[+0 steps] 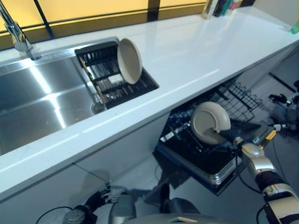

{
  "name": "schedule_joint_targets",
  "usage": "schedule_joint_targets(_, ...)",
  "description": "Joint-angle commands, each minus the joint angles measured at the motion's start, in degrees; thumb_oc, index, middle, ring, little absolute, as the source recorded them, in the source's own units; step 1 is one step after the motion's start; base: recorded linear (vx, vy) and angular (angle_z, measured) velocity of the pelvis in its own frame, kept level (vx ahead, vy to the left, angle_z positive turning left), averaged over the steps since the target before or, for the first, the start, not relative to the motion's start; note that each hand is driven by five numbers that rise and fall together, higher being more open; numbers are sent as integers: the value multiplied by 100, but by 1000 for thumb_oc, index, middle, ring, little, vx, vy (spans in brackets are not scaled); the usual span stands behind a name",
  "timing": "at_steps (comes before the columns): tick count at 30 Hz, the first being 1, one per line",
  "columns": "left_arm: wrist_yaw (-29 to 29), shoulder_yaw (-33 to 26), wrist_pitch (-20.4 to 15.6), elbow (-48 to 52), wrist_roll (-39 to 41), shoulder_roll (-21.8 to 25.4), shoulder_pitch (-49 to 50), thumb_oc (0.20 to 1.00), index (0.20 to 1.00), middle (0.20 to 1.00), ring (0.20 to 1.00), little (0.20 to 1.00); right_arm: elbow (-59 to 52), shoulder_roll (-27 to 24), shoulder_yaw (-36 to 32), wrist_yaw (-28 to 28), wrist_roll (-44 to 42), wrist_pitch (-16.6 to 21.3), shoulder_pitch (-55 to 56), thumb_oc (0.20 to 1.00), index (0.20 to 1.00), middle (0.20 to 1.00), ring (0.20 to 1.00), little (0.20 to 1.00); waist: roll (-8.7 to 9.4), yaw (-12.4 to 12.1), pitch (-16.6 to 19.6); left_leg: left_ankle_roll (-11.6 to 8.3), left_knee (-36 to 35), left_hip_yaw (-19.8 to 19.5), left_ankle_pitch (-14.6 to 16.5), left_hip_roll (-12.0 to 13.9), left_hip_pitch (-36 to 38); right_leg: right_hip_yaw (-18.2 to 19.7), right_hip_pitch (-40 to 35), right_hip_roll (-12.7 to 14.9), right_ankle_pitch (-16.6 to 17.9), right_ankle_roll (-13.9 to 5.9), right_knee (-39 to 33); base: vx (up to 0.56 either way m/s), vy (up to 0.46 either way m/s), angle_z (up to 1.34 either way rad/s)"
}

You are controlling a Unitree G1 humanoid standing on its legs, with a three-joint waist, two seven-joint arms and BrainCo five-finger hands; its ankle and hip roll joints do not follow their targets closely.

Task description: Pick up plates and place into dishwasher.

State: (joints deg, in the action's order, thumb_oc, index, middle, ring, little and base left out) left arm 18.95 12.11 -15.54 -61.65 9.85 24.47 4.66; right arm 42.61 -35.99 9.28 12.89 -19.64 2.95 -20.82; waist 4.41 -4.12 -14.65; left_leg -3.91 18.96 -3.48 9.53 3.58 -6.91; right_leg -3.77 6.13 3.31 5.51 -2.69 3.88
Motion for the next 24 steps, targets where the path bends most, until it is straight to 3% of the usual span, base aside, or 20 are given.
schedule_joint_targets(1,126,-112,-82,351,143,198,188,1000,1000,1000,1000,1000,-92,-379,-11,-147,133,164,-495,200,200,200,200,200,-77,-132,47,265,-145,96,-261,-53,-397,24,-167,306,-722,-416,566,0,0,0)
schedule_joint_targets(13,350,133,119,1090,216,162,199,1000,1000,1000,1000,1000,178,-1181,206,-108,1711,125,-599,200,200,200,200,200,-324,-87,-54,163,-55,54,-315,-38,-545,-54,-147,423,-756,-419,586,0,-1,4)
schedule_joint_targets(24,451,277,125,1092,277,214,41,1000,1000,1000,1000,1000,1191,-1563,569,510,1922,359,-1001,200,200,200,200,200,-353,-158,-65,89,49,42,-335,35,-627,-91,-199,433,-803,-383,590,12,-2,-1)
